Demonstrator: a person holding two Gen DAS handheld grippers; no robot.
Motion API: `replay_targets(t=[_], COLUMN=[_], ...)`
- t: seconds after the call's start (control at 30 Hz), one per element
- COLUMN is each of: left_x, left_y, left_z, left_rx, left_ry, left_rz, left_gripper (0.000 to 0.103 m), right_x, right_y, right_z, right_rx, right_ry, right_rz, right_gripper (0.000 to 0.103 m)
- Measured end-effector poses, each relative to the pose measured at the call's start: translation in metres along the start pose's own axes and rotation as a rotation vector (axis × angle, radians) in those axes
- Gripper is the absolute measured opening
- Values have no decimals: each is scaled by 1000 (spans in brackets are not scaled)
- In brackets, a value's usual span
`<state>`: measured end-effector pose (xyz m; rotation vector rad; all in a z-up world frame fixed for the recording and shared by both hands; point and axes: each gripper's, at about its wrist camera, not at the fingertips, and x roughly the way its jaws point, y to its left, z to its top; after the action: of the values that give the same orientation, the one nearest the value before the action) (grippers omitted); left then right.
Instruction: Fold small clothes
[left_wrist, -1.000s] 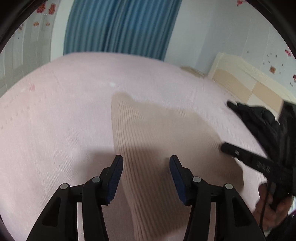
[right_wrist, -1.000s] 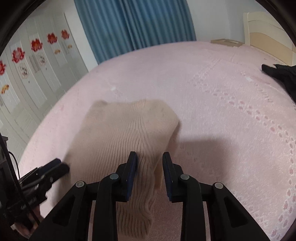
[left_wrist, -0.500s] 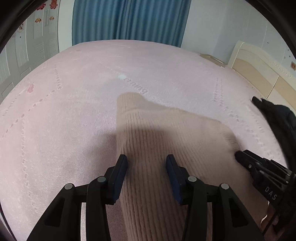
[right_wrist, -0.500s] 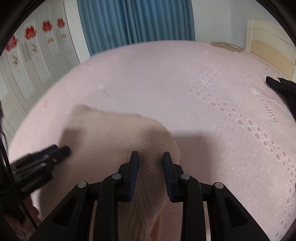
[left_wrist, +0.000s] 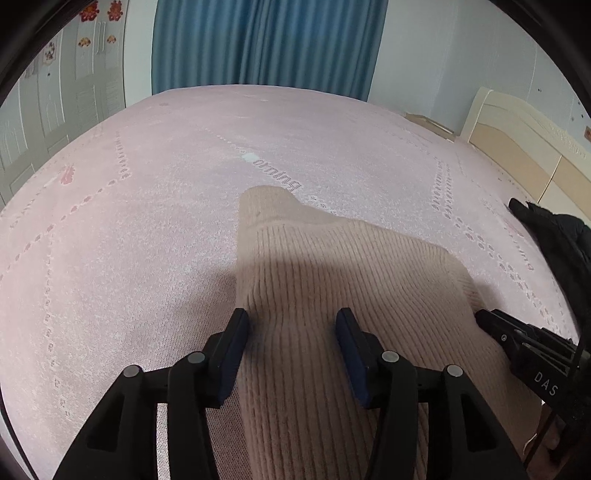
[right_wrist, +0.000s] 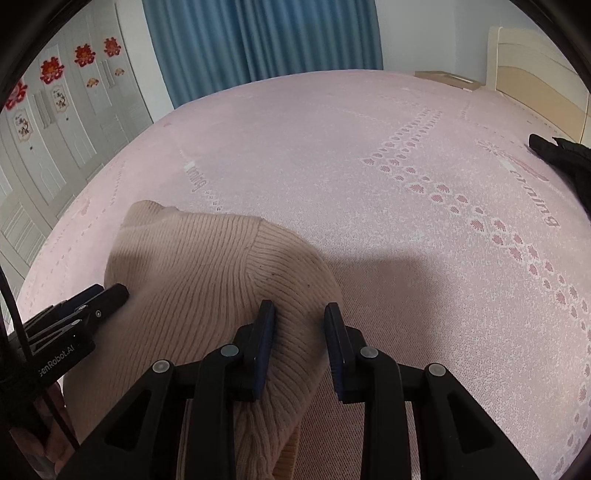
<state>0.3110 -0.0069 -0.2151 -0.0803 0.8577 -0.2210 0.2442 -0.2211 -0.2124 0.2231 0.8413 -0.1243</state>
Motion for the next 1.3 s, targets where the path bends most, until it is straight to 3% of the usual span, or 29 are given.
replay_targets(t=[0.27,0.37,0.6,0.77,0.87,0.93,1.07,1.2,1.3], left_x=[3,2,-3,-3,-3,-2,-2,-3,-3], left_y=[8,8,18,17,17,17,18,18,17], left_z=[1,1,1,1,1,1,2,1,1], left_rx=[-47,-45,-89,-75,-72,-75,-74,-68,-64], left_ry=[14,4,-10,-13,-10,-8,-9,-8,-9], left_rz=[-38,-36,-67,-61,-61,-65,-67,-65,-62], left_gripper=[52,53,54,53,53,53,53,53,53], right_x=[3,3,0,7,9,5,-10,1,-2], right_y=[-1,-5,-26,-27,-31,-32,-24,-24,-20], right_z=[2,4,7,7,7,8,11,11,13], right_rx=[8,25,151,183,218,222,172,178,150], right_ry=[0,2,18,52,63,36,-43,3,-5], right_rz=[1,2,121,162,206,225,226,184,159], right_gripper=[28,34,43,43,33,14,12,13,21])
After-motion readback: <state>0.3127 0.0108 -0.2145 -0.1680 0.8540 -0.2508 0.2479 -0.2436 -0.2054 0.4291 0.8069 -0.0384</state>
